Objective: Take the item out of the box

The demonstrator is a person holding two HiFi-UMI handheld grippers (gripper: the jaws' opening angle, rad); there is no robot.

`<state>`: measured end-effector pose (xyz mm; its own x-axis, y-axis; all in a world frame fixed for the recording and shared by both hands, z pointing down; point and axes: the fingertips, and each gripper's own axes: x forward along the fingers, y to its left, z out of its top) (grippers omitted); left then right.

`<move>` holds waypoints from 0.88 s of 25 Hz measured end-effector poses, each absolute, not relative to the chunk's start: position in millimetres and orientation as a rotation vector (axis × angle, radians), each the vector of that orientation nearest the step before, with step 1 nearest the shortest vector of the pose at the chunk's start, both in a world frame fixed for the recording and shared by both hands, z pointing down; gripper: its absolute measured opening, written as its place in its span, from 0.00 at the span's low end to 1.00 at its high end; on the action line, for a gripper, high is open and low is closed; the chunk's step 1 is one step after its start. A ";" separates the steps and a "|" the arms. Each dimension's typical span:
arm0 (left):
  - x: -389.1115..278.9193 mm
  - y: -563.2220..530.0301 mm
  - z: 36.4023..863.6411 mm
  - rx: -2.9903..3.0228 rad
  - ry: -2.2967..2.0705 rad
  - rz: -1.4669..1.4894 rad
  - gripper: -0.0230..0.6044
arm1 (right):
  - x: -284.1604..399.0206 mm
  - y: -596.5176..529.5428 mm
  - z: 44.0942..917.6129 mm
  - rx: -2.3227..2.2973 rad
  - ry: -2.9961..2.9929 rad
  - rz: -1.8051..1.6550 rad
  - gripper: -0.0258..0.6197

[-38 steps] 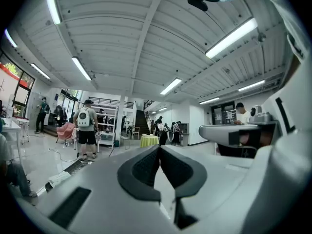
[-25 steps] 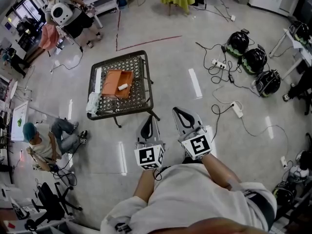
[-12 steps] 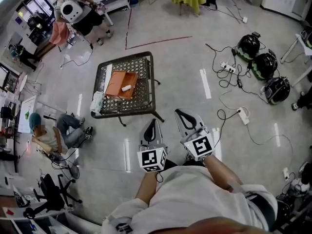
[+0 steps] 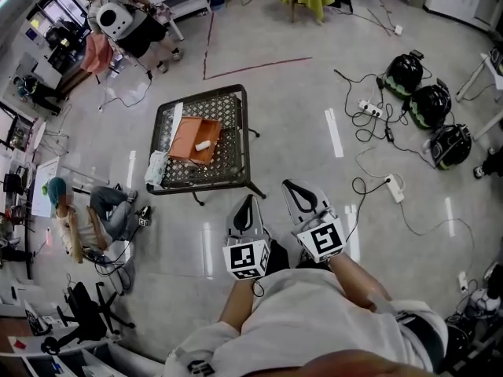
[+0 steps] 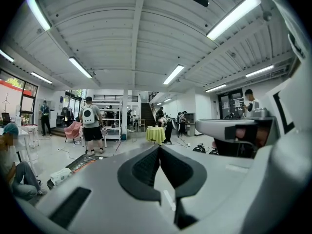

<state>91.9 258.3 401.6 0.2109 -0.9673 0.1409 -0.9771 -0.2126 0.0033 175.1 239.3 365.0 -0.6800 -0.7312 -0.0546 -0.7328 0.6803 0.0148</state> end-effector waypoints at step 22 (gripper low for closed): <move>2.6 119.8 417.9 2.425 -1.736 0.120 0.05 | 76.2 113.9 375.6 -1.373 2.866 0.084 0.05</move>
<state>2.6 119.8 417.9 0.3241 -0.9331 0.1557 -0.9457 -0.3150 0.0806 76.2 113.9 375.6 -0.6262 -0.7796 0.0107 -0.7776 0.6255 0.0639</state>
